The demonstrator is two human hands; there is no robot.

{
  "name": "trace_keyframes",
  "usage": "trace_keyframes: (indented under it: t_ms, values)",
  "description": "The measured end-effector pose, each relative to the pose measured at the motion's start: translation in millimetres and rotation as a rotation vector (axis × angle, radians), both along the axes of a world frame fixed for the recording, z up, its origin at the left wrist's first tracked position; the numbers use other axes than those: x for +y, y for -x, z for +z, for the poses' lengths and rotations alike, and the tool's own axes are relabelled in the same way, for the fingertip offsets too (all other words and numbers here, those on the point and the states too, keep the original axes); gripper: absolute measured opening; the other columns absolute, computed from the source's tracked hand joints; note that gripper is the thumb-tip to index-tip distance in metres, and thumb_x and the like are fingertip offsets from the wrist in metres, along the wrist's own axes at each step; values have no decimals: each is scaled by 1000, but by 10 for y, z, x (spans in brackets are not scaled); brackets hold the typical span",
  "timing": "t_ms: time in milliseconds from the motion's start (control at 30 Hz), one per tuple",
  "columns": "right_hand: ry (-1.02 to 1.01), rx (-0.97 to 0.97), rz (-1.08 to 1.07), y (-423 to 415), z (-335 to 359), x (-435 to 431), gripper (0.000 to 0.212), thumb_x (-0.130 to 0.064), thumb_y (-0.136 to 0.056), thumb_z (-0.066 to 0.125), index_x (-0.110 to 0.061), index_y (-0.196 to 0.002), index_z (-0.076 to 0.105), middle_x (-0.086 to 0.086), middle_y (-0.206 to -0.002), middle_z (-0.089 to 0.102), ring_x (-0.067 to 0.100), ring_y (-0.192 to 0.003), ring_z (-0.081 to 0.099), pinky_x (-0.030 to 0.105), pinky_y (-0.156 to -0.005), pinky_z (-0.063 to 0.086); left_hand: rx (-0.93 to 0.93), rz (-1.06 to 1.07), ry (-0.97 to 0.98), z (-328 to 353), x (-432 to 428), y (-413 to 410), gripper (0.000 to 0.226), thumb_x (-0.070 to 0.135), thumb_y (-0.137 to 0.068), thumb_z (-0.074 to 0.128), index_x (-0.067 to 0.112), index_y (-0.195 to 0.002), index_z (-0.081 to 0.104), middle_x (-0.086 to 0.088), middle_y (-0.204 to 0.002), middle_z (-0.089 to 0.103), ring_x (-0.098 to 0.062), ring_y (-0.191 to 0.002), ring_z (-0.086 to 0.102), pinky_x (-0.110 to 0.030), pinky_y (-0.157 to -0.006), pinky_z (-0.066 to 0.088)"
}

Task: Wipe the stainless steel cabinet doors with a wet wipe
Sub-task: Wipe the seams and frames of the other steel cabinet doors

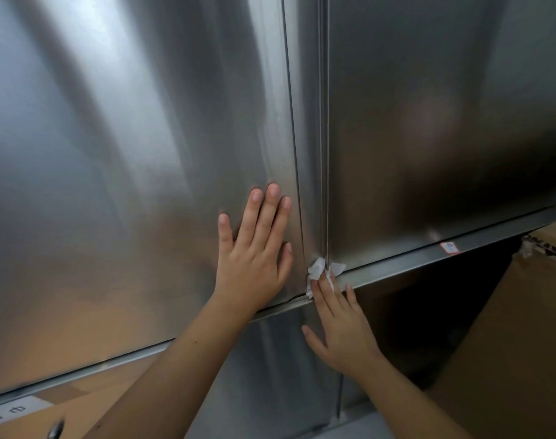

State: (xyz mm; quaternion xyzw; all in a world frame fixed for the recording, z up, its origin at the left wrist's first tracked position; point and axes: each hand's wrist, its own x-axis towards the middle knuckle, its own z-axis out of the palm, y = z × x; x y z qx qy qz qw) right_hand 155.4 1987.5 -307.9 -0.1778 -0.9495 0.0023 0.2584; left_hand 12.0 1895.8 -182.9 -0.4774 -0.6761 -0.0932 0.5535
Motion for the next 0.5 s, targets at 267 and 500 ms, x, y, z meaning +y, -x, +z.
trace_keyframes:
  t_ms: [267,500]
  values:
    - [-13,156,-27,134,350,-3,77,-51,-88,39,-2,-145,24,13,-151,22,27,-141,17,44,-114,5,-9,2,-3,7,-9,-20,70,34,-93,40,11,-152,11,-5,-158,-10,-22,-146,-4,-49,-113,-10]
    - [8,94,4,71,285,3,78,-50,-88,40,-5,-147,19,11,-155,19,26,-142,18,41,-114,4,-2,9,3,4,-10,-12,69,34,-92,41,11,-152,14,-6,-159,-9,-22,-146,-4,-49,-113,-8]
